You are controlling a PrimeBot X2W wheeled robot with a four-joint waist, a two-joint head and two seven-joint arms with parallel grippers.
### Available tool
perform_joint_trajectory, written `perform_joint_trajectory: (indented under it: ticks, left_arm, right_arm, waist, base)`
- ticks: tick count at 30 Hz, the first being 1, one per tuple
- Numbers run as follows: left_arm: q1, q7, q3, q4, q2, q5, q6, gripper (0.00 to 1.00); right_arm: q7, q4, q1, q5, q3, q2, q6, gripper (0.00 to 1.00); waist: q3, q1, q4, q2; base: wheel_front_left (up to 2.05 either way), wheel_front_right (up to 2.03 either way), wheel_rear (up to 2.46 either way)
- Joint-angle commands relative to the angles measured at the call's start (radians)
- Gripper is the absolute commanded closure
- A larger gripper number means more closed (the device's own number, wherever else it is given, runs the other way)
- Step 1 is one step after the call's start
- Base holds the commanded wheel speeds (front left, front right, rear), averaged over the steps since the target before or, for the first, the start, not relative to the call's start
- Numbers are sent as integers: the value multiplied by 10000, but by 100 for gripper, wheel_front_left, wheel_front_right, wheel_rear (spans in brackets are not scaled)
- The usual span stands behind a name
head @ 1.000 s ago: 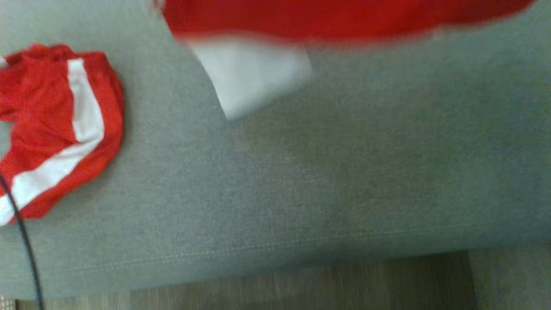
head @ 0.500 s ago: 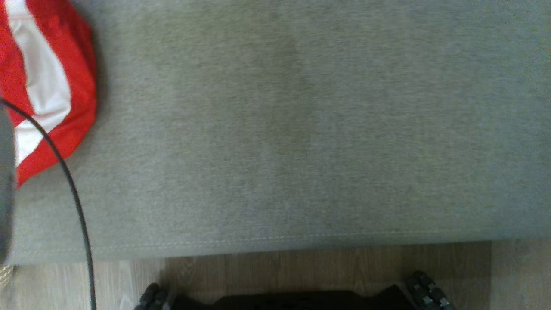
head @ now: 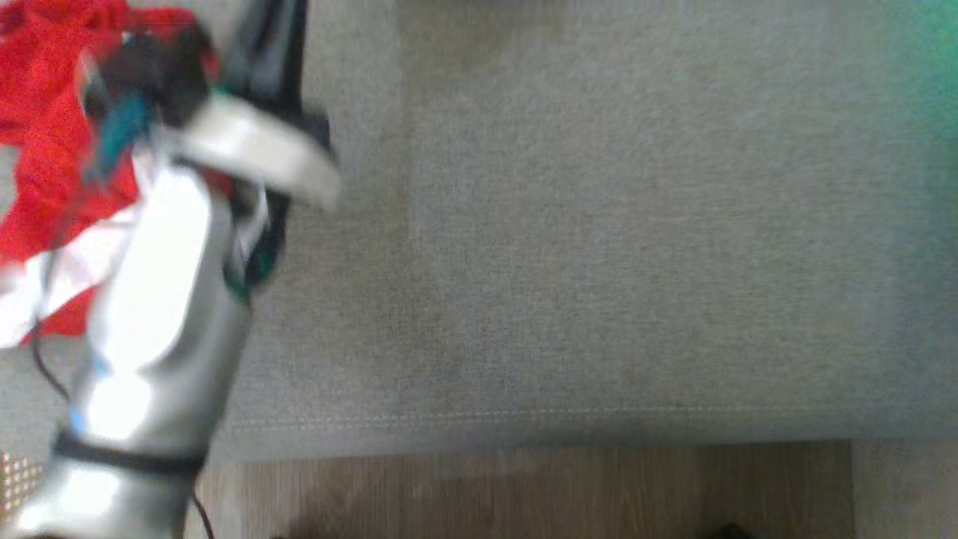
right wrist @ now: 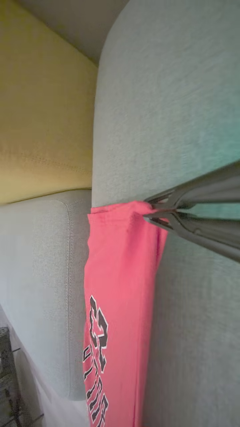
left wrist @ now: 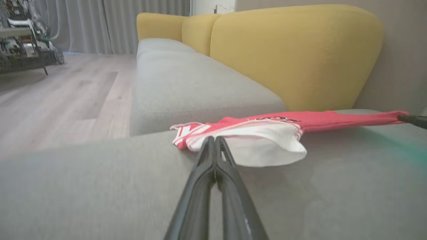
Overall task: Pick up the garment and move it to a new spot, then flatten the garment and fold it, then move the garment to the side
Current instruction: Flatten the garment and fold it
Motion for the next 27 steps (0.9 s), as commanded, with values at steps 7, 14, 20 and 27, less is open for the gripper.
perform_joint_trajectory:
  ticks: [7,14,20,27]
  left_arm:
    - [3486,-43,956,-2284,561,-865,643,100]
    - [6460,-45,1167,-4629,439,-1168,1475,100]
    - [8079,280,909,-6028,267,-1311,2013,100]
    - [8889,1036,626,-7059,417,-1205,2459,100]
  right_arm:
    - [-91,-1431,2295,1542,-82,34,-4,100]
    - [-92,-3173,4678,2723,-224,-79,-4,100]
    - [-68,-4431,6599,2989,-564,-450,-4,100]
    - [997,-6275,8423,3187,-1122,-754,-4,100]
  waist:
    - [-1793,0,-458,0]
    - [-2459,0,-577,0]
    - [-2790,0,-552,0]
    - [-3035,0,-640,0]
  base:
    - [0,0,0]
    - [0,0,0]
    - [0,0,0]
    - [0,0,0]
